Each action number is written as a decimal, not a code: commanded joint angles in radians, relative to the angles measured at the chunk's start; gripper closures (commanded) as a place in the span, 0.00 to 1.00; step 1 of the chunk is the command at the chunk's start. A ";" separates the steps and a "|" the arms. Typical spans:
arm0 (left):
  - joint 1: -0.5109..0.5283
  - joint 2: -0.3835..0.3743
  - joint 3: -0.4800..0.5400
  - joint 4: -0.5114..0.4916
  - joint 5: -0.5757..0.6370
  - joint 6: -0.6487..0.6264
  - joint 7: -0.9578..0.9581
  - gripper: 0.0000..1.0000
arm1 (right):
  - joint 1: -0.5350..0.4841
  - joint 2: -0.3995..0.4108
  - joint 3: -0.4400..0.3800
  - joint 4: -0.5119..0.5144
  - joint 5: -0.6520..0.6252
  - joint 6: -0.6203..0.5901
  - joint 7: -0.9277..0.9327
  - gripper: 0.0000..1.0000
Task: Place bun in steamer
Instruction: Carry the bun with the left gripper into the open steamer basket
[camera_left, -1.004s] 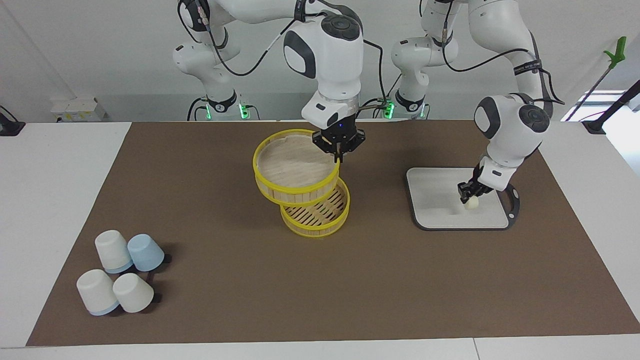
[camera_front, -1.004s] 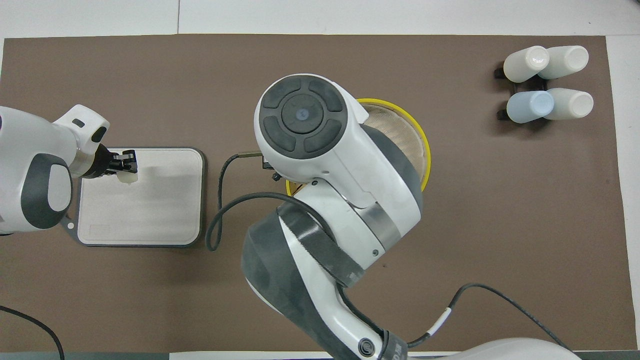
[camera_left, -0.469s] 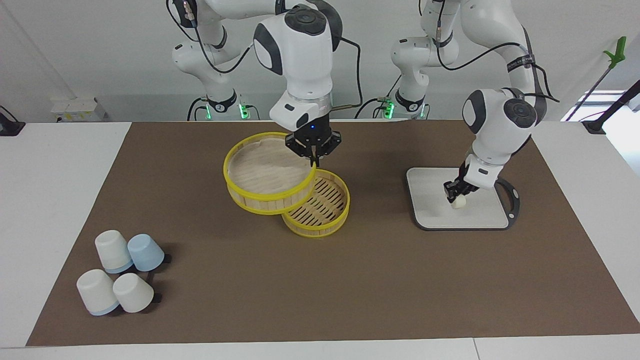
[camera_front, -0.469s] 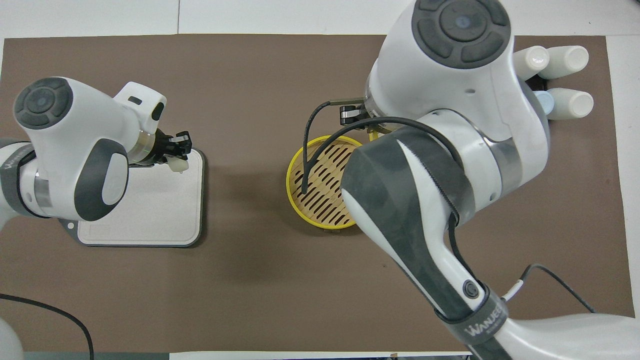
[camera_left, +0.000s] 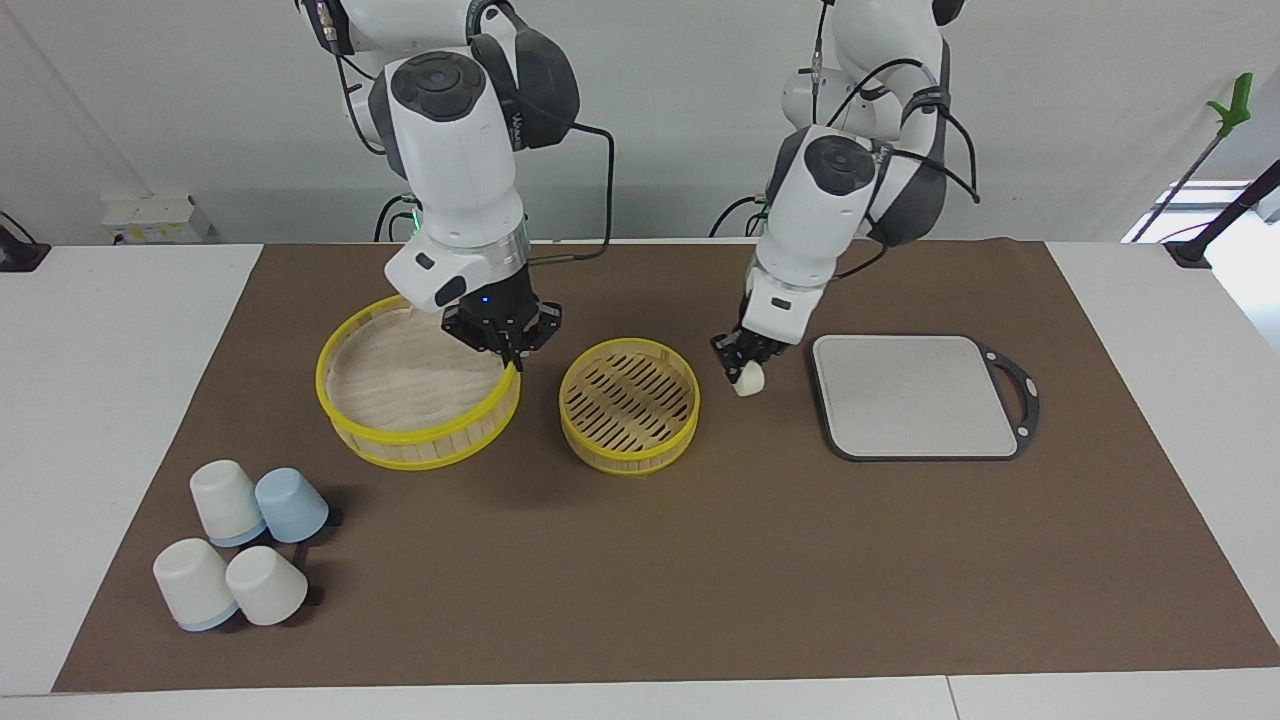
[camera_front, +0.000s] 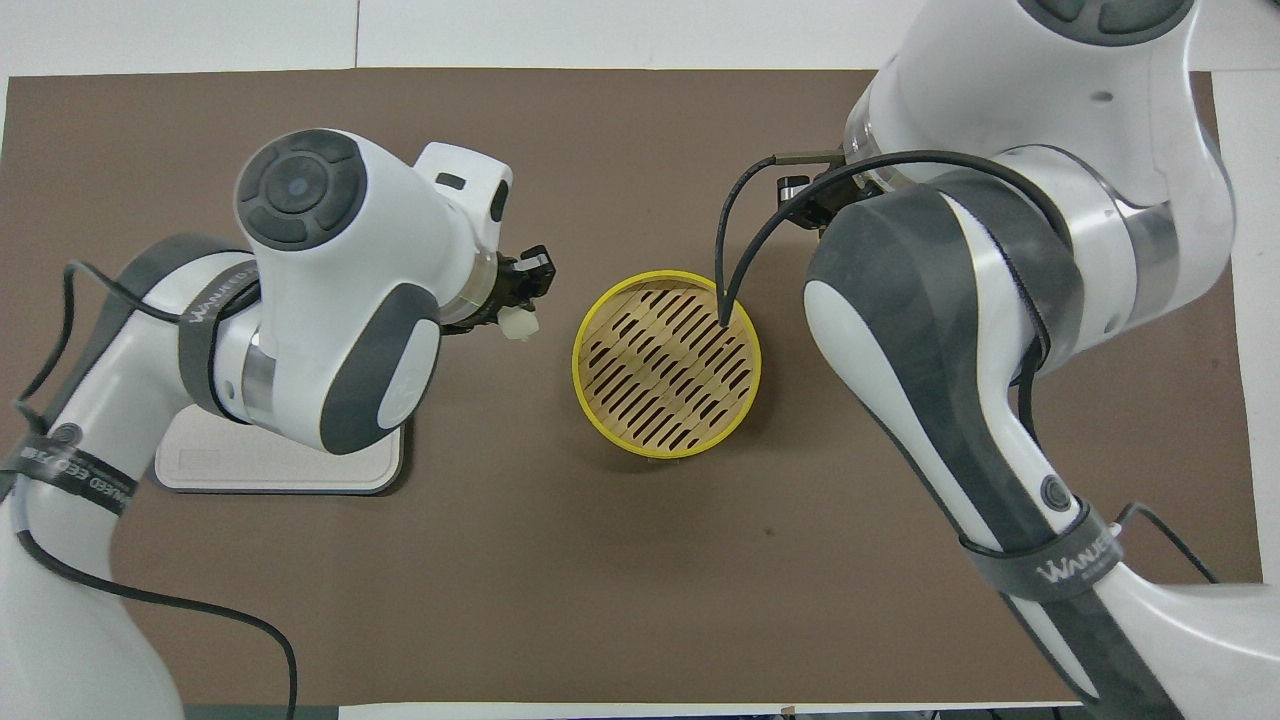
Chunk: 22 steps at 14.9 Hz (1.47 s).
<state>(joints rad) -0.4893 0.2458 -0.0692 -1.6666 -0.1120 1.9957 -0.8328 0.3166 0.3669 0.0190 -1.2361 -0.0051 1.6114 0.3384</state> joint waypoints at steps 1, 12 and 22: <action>-0.109 0.136 0.025 0.111 -0.012 -0.026 -0.095 0.69 | -0.028 -0.040 0.013 -0.045 0.016 -0.048 -0.050 1.00; -0.176 0.268 0.019 0.111 0.078 0.106 -0.160 0.65 | -0.030 -0.055 0.012 -0.074 0.049 -0.050 -0.058 1.00; -0.178 0.251 0.022 0.065 0.077 0.089 -0.167 0.00 | -0.051 -0.059 0.013 -0.085 0.109 -0.015 -0.062 1.00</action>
<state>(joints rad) -0.6528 0.5270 -0.0641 -1.5751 -0.0603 2.0744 -0.9847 0.2814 0.3465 0.0218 -1.2753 0.0826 1.5741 0.3042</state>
